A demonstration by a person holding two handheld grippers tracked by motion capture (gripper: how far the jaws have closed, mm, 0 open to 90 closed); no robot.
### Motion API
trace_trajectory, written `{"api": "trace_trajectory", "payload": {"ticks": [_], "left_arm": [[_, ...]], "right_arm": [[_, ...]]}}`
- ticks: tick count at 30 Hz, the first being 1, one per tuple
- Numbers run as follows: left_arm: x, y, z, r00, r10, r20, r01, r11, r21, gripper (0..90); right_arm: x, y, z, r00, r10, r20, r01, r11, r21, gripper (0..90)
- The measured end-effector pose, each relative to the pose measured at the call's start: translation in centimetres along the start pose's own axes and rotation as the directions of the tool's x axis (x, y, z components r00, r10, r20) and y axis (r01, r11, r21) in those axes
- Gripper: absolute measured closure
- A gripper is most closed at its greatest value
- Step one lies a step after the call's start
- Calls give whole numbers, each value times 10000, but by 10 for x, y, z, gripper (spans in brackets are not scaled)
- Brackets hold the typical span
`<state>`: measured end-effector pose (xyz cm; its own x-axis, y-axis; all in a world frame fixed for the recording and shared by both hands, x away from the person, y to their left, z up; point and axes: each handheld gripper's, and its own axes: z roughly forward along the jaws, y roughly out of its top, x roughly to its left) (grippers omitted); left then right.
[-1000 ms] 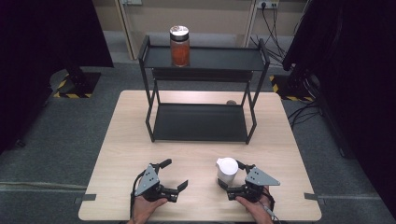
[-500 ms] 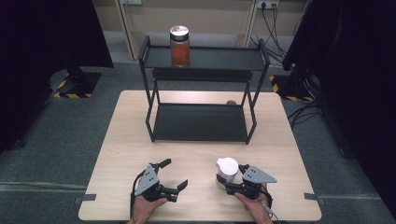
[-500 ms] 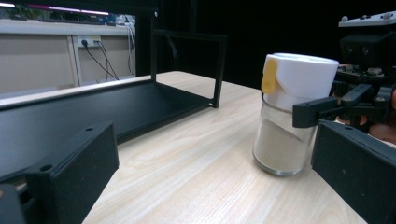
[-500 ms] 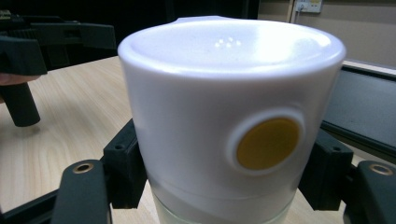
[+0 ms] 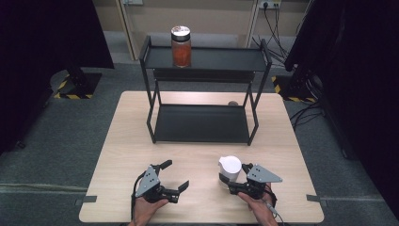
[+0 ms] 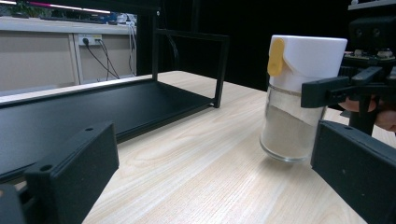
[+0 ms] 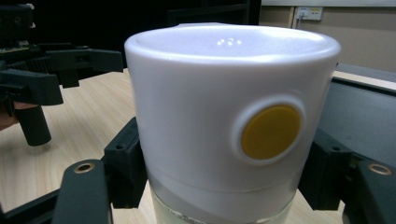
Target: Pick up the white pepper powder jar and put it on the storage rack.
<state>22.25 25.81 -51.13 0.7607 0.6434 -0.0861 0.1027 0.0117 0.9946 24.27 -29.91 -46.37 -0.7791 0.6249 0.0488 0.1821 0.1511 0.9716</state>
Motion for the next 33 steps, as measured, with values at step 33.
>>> {"api": "trace_trajectory", "payload": {"ticks": [33], "left_arm": [[0,0,0,10000,-27,-2,27,10000,37,0]], "right_arm": [[-26,116,20,9989,-120,-453,100,9989,-452,306]]}}
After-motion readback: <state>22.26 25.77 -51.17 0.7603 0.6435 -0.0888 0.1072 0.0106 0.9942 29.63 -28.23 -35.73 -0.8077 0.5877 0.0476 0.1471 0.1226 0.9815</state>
